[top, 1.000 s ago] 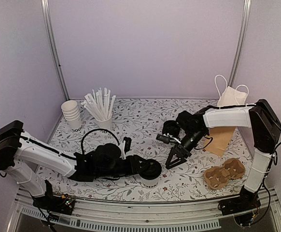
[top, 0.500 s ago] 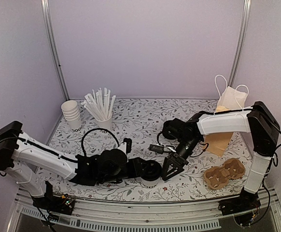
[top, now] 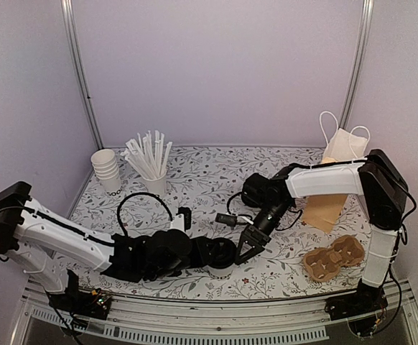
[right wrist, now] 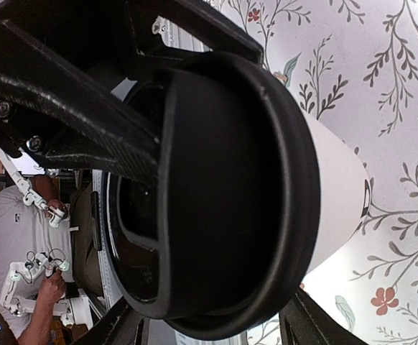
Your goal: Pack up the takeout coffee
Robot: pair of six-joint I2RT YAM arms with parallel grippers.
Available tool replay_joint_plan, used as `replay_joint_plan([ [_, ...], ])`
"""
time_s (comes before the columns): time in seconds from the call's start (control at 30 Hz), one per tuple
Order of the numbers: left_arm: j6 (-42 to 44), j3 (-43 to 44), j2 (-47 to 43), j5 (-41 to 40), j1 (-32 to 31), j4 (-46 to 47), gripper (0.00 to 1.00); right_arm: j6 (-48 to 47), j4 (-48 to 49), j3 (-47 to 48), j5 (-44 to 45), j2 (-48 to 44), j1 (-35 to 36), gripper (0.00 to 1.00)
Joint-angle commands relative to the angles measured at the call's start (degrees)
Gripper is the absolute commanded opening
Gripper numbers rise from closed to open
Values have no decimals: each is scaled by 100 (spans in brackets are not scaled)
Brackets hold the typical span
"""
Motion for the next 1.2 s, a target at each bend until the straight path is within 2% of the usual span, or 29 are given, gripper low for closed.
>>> replay_joint_plan([
  [0.0,32,-150,-41,-160,-298,-826,34,164,311,298,22,207,-25,64],
  [0.4,88,-200,107,-175,-367,-630,34,184,321,275,-83,271,-158,73],
  [0.57,86,-165,155,-150,-372,-656,33,259,414,299,73,305,-145,74],
  [1.0,-473,-534,316,124,-357,-715,30,1031,881,-116,2764,1110,-143,69],
  [1.17,-705,-754,348,291,-347,-644,29,1013,936,-219,3346,1231,-148,68],
])
